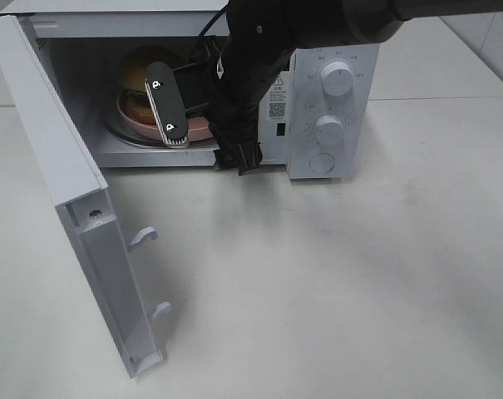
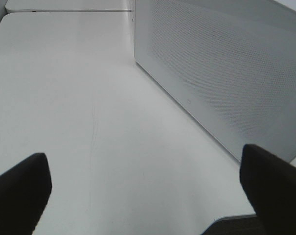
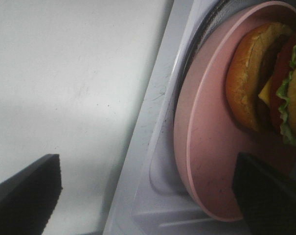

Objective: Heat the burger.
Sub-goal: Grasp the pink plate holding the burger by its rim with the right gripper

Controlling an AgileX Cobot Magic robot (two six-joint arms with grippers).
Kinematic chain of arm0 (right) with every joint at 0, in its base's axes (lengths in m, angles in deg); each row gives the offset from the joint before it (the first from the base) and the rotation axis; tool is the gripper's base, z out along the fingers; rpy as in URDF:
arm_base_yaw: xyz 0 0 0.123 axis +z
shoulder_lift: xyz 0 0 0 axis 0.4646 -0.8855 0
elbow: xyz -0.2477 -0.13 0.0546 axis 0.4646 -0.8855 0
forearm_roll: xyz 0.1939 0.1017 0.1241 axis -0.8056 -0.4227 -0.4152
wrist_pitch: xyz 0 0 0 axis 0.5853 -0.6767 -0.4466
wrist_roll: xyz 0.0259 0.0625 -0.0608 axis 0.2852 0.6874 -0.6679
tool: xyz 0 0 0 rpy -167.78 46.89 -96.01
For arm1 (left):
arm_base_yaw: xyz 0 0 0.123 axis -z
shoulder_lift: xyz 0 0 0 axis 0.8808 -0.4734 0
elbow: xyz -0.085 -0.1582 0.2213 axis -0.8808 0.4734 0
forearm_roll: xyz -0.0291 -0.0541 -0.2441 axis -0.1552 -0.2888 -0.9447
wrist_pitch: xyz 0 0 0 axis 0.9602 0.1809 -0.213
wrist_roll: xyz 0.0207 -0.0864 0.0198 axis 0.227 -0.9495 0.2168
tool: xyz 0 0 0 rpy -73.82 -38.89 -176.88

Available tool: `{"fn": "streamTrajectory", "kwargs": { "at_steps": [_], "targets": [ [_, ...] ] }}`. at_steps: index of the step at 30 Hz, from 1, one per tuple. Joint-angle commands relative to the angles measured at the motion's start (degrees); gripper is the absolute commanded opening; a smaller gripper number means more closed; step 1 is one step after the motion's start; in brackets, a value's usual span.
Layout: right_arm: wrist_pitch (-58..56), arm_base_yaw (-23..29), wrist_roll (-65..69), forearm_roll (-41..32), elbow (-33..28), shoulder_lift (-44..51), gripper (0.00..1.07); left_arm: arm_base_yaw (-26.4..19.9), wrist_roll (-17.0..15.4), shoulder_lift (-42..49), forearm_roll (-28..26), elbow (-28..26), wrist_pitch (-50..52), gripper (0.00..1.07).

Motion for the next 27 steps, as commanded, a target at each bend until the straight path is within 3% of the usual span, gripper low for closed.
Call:
{"fn": "streamTrajectory", "kwargs": {
  "at_steps": [1,19,21,22,23,24,26,27],
  "targets": [
    [0.11,0.11,2.86,0.00,3.95,-3.38,0.89,0.00,-0.29,0.34,-0.06,0.11,0.80,1.00],
    [-3.50,-0.63,4.81,-1.60,19.60,-16.50,0.81,0.00,-0.29,0.34,0.00,0.11,0.80,1.00],
    [-4.30,-0.74,4.81,-1.95,21.20,-17.70,0.71,0.00,-0.29,0.34,0.11,0.11,0.80,1.00],
    [-4.30,-0.74,4.81,-1.95,21.20,-17.70,0.71,0.00,-0.29,0.34,0.11,0.11,0.80,1.00],
    [-4.01,-1.32,4.76,-2.01,21.49,-17.76,0.60,0.00,-0.29,0.34,0.11,0.11,0.80,1.00],
    [-4.01,-1.32,4.76,-2.01,21.49,-17.76,0.60,0.00,-0.29,0.34,0.11,0.11,0.80,1.00],
    [-4.01,-1.32,3.50,-1.60,21.49,-17.76,0.38,0.00,-0.29,0.34,0.11,0.11,0.80,1.00],
    [-4.01,-1.32,3.50,-1.60,21.49,-17.76,0.38,0.00,-0.29,0.34,0.11,0.11,0.80,1.00]
  ]
}}
